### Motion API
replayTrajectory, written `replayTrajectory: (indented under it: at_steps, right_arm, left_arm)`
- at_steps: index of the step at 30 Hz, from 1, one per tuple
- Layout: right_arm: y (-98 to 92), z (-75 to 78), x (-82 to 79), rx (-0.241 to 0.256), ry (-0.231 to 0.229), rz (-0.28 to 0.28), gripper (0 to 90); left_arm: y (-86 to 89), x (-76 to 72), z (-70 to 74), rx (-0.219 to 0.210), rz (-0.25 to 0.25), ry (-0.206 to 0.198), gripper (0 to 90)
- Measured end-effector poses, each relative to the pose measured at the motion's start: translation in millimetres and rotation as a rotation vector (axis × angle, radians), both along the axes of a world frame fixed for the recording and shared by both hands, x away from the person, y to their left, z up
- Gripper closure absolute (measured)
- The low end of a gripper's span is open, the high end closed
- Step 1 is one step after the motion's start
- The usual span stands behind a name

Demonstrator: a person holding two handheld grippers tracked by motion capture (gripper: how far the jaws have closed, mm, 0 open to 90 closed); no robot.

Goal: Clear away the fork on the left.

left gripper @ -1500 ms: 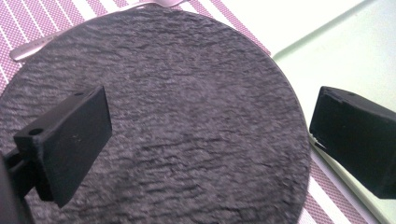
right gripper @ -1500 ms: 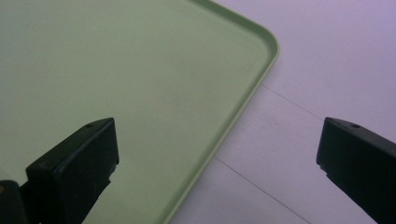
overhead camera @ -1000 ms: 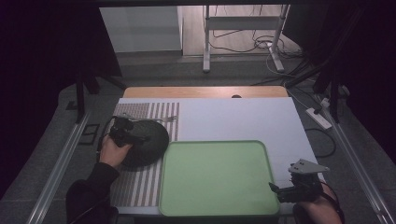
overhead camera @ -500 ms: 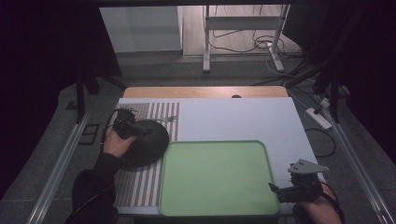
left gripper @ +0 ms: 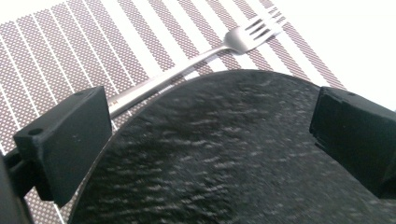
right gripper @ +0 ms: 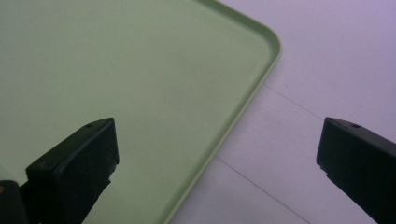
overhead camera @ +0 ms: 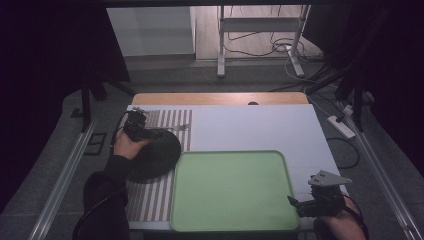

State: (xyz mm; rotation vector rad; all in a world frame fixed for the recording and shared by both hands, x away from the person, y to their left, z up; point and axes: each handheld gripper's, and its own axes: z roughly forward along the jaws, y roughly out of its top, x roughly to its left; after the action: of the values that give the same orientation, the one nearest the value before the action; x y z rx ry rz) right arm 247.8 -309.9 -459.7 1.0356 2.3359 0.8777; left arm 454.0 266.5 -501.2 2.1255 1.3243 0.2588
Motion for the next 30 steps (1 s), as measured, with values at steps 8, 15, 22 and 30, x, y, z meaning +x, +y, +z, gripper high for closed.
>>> replayTrajectory:
  at_steps: [8, 15, 22, 30]
  right_arm:
    - [0.1, 0.0, 0.0, -0.003, 0.002, 0.002, 0.0]
    - [0.2, 0.0, 0.0, -0.004, 0.003, 0.006, 0.0]
    - [0.2, 0.0, 0.1, -0.003, 0.004, 0.008, 0.0]
    - [-0.3, 0.2, -0.1, -0.002, 0.005, 0.011, 0.0]
  left_arm:
    - [2.0, 12.7, 1.1, 0.031, 0.011, 0.004, 12.5]
    - [9.0, 25.6, 6.1, 0.047, 0.027, 0.026, 50.4]
    - [17.5, 43.0, 3.5, 0.078, 0.074, 0.077, 88.7]
    - [29.6, 56.7, -16.8, 0.209, 0.144, 0.144, 88.9]
